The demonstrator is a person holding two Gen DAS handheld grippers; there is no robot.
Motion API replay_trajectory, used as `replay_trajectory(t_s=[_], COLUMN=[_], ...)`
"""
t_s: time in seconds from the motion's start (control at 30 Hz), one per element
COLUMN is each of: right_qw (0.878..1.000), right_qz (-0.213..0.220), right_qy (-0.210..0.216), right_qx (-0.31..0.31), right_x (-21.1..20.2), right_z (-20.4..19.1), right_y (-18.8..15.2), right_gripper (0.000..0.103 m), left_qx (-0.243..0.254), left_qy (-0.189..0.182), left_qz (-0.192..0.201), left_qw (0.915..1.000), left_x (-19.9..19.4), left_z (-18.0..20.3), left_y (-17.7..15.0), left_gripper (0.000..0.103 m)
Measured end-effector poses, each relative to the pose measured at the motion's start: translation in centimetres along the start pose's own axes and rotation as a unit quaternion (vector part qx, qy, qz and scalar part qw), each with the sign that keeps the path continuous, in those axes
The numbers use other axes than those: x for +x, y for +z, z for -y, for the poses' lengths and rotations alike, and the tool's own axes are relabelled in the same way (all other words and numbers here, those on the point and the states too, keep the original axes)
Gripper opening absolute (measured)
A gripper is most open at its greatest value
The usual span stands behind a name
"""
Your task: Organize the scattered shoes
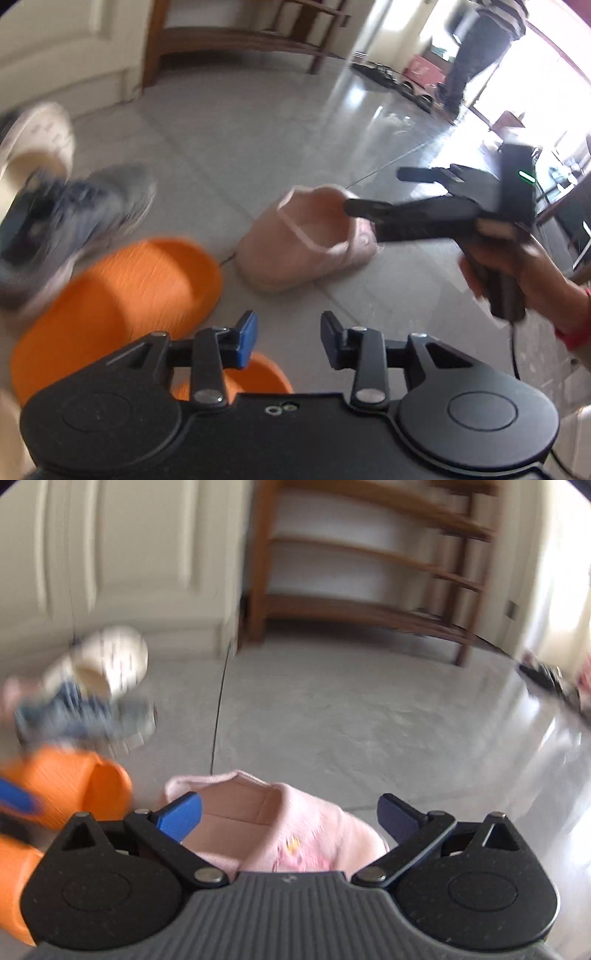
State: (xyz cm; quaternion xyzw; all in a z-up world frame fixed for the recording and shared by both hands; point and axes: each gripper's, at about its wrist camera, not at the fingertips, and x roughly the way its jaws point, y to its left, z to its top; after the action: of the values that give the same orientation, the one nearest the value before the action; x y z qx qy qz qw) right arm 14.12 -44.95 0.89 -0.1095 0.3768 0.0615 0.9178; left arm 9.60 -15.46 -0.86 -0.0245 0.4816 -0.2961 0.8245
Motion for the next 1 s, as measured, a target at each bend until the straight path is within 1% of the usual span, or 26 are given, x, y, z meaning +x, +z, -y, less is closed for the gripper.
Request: replay_trajectory(t_s=[0.03, 0.07, 0.1, 0.13, 0.2, 0.27, 0.3, 0.37, 0.43, 0.47, 0.53, 0.6, 0.63, 0.67, 0.73, 0.77, 0.8, 0.83, 0.87, 0.9, 0.93, 0.97, 1.0], right_qw=[1.0, 0.998, 0.997, 0.995, 0.992, 0.991, 0.99, 0.988, 0.982, 0.977, 0.965, 0.945, 0.932, 0.912, 0.871, 0.846, 0.831, 0.832, 0.849, 0.887, 0.918, 0.945, 0.975], right_qz=[-0.023, -0.055, -0.079, -0.094, -0.117, -0.126, -0.131, -0.142, -0.156, -0.164, -0.181, -0.202, -0.212, -0.224, -0.243, -0.253, -0.258, -0.257, -0.249, -0.239, -0.231, -0.215, -0.182], right_qy=[0.003, 0.009, 0.013, 0.013, 0.008, 0.004, 0.001, -0.008, -0.005, -0.001, 0.007, 0.021, 0.029, 0.044, 0.076, 0.094, 0.106, 0.108, 0.104, 0.092, 0.08, 0.064, 0.041], right_qx=[-0.001, 0.009, 0.021, 0.031, 0.038, 0.042, 0.046, 0.065, 0.108, 0.138, 0.192, 0.256, 0.293, 0.342, 0.42, 0.46, 0.481, 0.48, 0.455, 0.384, 0.313, 0.24, 0.118], right_x=[1.4, 3.1, 4.5, 5.3, 6.5, 6.0, 5.6, 4.4, 3.1, 2.1, -0.1, -2.4, -3.1, -3.9, -4.6, -4.8, -4.9, -5.4, -6.2, -7.1, -7.8, -8.6, -9.6], right_z=[0.0, 0.3, 0.8, 1.3, 2.3, 2.7, 2.8, 3.1, 3.7, 4.0, 4.1, 3.9, 3.9, 3.9, 3.7, 3.5, 3.3, 3.0, 2.4, 1.3, 0.1, -1.3, -3.8], right_y=[0.4, 0.9, 1.0, 0.8, 0.1, -0.6, -1.1, -2.2, -3.5, -4.6, -6.7, -9.0, -9.9, -11.0, -12.5, -13.2, -13.5, -13.3, -12.6, -11.1, -9.8, -8.8, -7.6], right_gripper=[0.075, 0.053, 0.037, 0.033, 0.032, 0.024, 0.022, 0.02, 0.02, 0.02, 0.021, 0.023, 0.024, 0.025, 0.026, 0.026, 0.025, 0.026, 0.027, 0.032, 0.037, 0.049, 0.056], left_qx=[-0.007, -0.013, -0.02, -0.027, -0.037, -0.042, -0.043, -0.04, -0.037, -0.035, -0.031, -0.028, -0.027, -0.025, -0.022, -0.022, -0.022, -0.019, -0.017, -0.016, -0.015, -0.015, -0.017], left_qy=[0.002, 0.005, 0.007, 0.009, 0.009, 0.009, 0.009, 0.007, 0.002, 0.0, 0.0, 0.001, 0.003, 0.006, 0.012, 0.014, 0.015, 0.016, 0.016, 0.017, 0.019, 0.02, 0.023], left_qz=[-0.001, -0.002, -0.005, -0.009, -0.012, -0.01, -0.009, -0.006, 0.001, 0.003, 0.007, 0.005, 0.004, 0.002, -0.004, -0.005, -0.006, -0.005, -0.004, -0.003, -0.001, 0.0, 0.001], left_qw=[1.0, 0.9999, 0.9998, 0.9995, 0.9992, 0.999, 0.999, 0.9991, 0.9993, 0.9994, 0.9995, 0.9996, 0.9996, 0.9997, 0.9997, 0.9996, 0.9996, 0.9997, 0.9997, 0.9997, 0.9997, 0.9997, 0.9996], left_x=[-0.5, -1.0, -1.3, -1.7, -2.2, -2.6, -2.8, -2.9, -2.8, -2.8, -2.9, -2.9, -3.0, -3.0, -3.1, -3.2, -3.5, -3.8, -4.1, -4.4, -4.8, -5.2, -5.5], left_z=[-0.6, -1.1, -1.6, -2.2, -2.9, -3.0, -3.0, -3.0, -3.1, -3.1, -3.3, -3.6, -3.7, -3.8, -4.1, -4.2, -4.4, -4.5, -4.7, -4.8, -4.9, -5.1, -5.3], left_y=[-0.5, -0.8, -1.2, -1.4, -1.5, -1.5, -1.5, -1.3, -1.0, -1.0, -1.3, -1.6, -1.9, -2.1, -2.6, -2.7, -2.8, -3.0, -3.2, -3.3, -3.5, -3.7, -3.9], left_gripper=[0.044, 0.045, 0.046, 0.048, 0.052, 0.055, 0.056, 0.057, 0.06, 0.066, 0.072, 0.072, 0.072, 0.072, 0.072, 0.072, 0.072, 0.072, 0.073, 0.073, 0.074, 0.075, 0.075])
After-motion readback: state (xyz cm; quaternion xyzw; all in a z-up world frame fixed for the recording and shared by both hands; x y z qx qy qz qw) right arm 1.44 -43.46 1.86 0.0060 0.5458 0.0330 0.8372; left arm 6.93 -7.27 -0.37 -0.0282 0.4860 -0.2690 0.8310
